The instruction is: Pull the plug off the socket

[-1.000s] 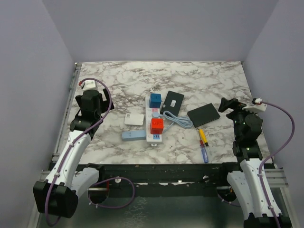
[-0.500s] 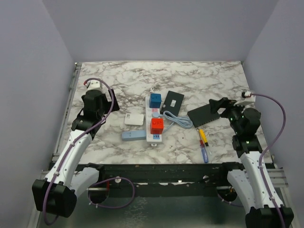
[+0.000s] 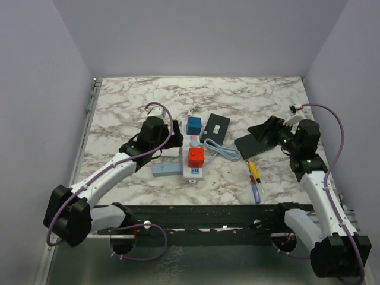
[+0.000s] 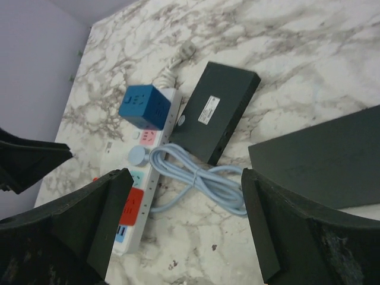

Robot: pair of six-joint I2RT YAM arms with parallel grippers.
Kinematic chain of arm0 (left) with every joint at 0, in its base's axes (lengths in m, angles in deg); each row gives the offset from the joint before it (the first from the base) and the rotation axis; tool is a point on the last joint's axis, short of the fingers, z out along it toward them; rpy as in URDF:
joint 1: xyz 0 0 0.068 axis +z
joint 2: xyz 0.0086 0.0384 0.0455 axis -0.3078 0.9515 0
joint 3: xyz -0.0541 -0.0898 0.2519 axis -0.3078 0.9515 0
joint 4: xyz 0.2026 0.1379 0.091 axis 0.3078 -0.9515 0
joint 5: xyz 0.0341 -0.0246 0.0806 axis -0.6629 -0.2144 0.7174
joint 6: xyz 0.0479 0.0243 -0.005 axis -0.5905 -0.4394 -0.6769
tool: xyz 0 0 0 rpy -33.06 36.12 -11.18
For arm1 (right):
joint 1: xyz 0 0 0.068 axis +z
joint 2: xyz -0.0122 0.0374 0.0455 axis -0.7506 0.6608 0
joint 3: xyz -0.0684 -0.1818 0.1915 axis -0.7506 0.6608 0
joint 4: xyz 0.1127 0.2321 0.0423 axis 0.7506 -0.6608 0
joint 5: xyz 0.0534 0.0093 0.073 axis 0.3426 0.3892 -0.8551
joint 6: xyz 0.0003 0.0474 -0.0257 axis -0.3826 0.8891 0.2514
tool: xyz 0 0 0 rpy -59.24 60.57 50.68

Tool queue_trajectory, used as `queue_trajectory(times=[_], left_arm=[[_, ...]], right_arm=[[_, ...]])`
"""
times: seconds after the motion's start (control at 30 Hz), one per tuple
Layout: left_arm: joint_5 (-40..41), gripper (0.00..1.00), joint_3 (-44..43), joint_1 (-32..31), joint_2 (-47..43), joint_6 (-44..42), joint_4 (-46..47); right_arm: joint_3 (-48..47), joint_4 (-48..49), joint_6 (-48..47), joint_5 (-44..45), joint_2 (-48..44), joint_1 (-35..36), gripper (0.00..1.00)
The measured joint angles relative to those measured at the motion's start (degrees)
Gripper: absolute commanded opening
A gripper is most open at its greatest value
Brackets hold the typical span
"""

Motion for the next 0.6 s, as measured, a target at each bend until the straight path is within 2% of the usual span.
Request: queue_trajectory(times=[0.2,0.4,0.6], left_arm=[[-3.91,0.87,6.27,-3.89,3.08,7.69,7.58],[-4.59,0.87,10.21,-4.52,5.40,12.35,11.04],[-4.13,0.87,10.54,-4.52,5.33,12.74,12.37]], right_arm=[[3.52,-0.63,5.44,-2.16,0.90,3.98,0.88],[3.67,-1.29,7.91,2.60,2.16,18.18,0.89],[2.23,-1.09,10.99,9.64,9.84,29.86,0.89]])
